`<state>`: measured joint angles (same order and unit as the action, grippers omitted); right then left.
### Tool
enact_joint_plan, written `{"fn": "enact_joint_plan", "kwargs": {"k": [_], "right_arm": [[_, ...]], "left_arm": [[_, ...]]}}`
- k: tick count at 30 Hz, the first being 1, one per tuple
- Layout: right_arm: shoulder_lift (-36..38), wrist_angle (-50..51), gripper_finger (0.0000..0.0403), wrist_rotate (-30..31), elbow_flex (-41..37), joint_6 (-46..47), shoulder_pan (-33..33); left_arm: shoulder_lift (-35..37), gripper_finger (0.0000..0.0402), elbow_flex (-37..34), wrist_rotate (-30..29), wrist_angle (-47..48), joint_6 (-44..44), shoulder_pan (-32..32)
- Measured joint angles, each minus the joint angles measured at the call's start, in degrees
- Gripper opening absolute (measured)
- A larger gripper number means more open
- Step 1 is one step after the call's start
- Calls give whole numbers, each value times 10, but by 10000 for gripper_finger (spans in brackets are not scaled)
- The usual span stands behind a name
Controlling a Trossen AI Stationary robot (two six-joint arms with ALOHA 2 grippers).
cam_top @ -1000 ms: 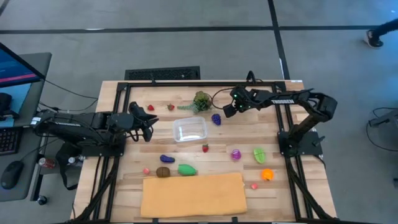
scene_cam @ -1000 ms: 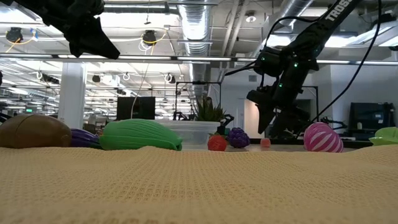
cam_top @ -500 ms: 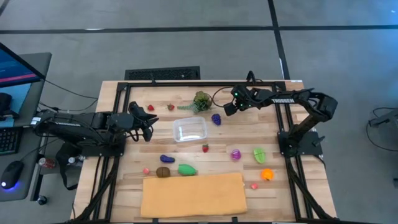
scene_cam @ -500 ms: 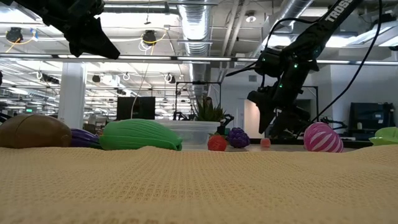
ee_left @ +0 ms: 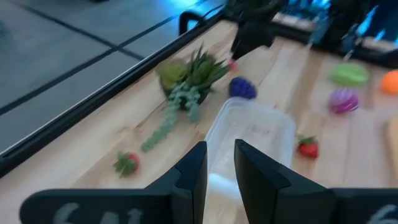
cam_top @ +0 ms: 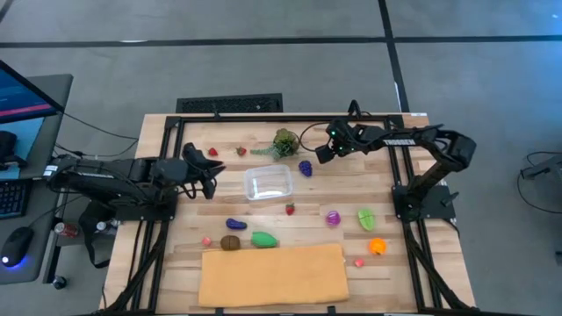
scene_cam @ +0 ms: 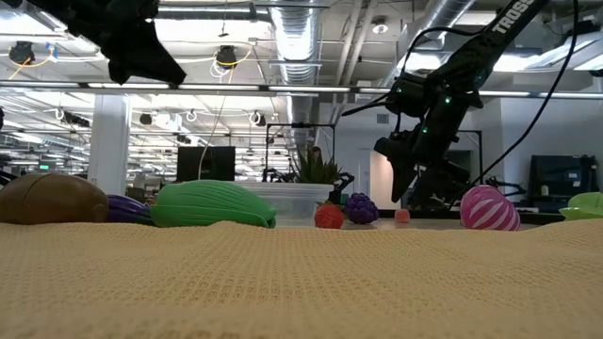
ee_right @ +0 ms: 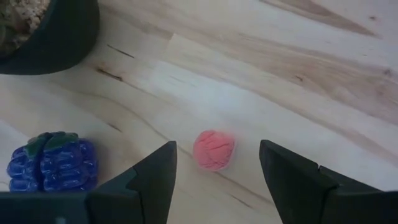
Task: Pick and placing Produce into tupperware
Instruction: Put the top right pink peach into the transparent bin
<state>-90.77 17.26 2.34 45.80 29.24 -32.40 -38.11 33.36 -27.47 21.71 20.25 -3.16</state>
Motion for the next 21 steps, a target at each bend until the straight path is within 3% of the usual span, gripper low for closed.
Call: {"fn": "enact_joint_plan", "kwargs": {"k": [8, 15, 21], "right_arm": [[0, -2, 221, -4, 0, 7, 0], [-4, -3, 221, -4, 0, 8, 0], [-45, 0, 221, -8, 0, 26, 0]], "left_arm": [[0, 70, 0, 103, -157, -76, 0], [0, 70, 0, -15, -117, -76, 0], [0, 70, 0, -38, -68, -63, 0]]}}
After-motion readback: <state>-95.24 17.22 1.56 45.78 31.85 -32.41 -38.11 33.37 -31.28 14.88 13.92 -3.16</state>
